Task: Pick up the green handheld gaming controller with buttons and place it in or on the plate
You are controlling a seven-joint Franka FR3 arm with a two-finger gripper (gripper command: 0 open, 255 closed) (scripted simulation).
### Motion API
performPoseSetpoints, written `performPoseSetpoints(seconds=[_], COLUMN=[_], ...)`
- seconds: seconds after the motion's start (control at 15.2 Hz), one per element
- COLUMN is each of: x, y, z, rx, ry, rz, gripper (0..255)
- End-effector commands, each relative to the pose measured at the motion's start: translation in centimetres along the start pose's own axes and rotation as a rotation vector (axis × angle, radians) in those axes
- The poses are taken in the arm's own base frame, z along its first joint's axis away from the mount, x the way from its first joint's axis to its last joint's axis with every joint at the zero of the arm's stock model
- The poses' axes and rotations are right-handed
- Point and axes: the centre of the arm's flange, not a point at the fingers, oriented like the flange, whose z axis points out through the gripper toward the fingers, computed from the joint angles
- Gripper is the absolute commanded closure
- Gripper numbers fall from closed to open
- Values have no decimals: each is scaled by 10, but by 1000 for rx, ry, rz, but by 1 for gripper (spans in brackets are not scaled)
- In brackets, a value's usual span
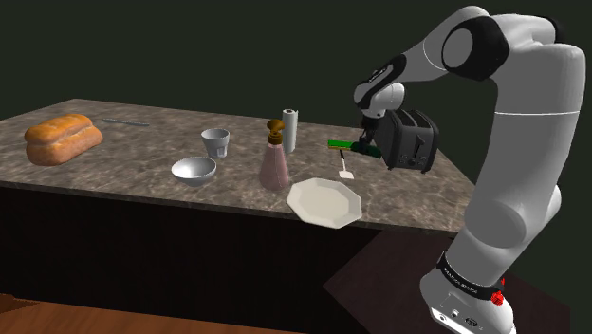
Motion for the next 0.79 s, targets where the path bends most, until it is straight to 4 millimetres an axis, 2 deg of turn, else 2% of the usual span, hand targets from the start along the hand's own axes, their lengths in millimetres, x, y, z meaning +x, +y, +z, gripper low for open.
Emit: performPoseSetpoints(seconds=[0.0,0.73], x=[0,6], y=[-13,-158], z=[-2,-2], rx=[0,0], ry=[0,0], rz=[0,0], gripper=[255,255])
